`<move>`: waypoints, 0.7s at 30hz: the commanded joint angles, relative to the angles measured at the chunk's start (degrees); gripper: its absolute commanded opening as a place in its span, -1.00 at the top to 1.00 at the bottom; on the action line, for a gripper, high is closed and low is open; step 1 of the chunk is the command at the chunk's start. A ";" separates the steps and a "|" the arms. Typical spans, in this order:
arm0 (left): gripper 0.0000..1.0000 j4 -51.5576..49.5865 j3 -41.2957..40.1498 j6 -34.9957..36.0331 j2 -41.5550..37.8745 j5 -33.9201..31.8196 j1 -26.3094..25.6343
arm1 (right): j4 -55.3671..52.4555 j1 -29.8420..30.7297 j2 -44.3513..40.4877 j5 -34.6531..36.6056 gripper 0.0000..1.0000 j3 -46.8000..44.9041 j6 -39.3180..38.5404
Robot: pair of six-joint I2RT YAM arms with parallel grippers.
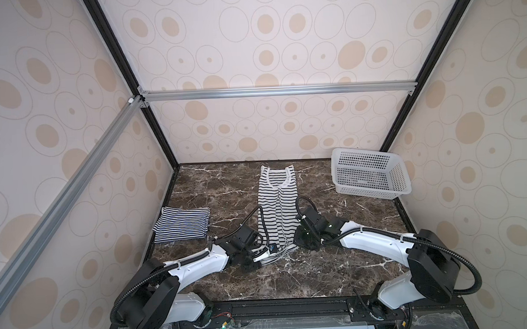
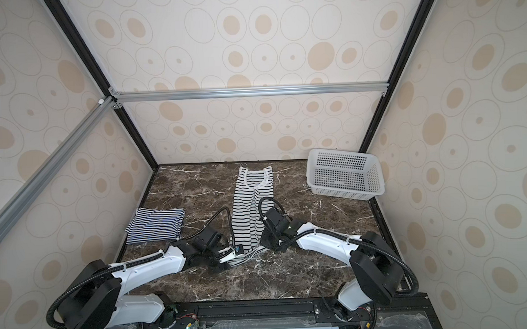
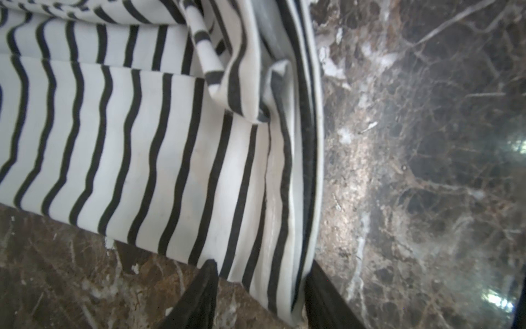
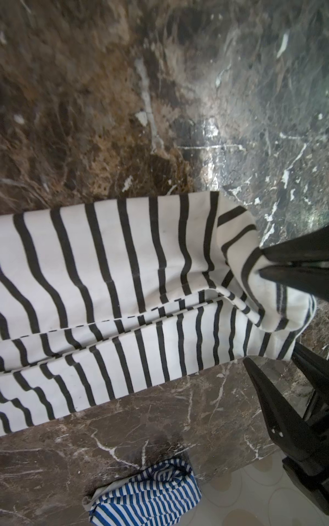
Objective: Fold and stack tank tops
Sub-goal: Fold the tank top at the center of the table.
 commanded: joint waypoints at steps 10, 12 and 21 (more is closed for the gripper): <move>0.95 -0.36 3.64 -0.04 2.06 4.22 -0.44 | 0.69 -1.83 -1.12 -1.45 0.86 -1.46 -2.12; 0.96 -2.28 4.34 0.66 1.76 5.80 -0.56 | -0.55 -1.78 -1.89 -1.66 0.86 -1.47 -2.52; 0.99 -15.43 9.25 5.16 -2.60 14.16 -1.04 | -5.58 1.68 -10.88 -0.37 0.86 -5.10 -0.82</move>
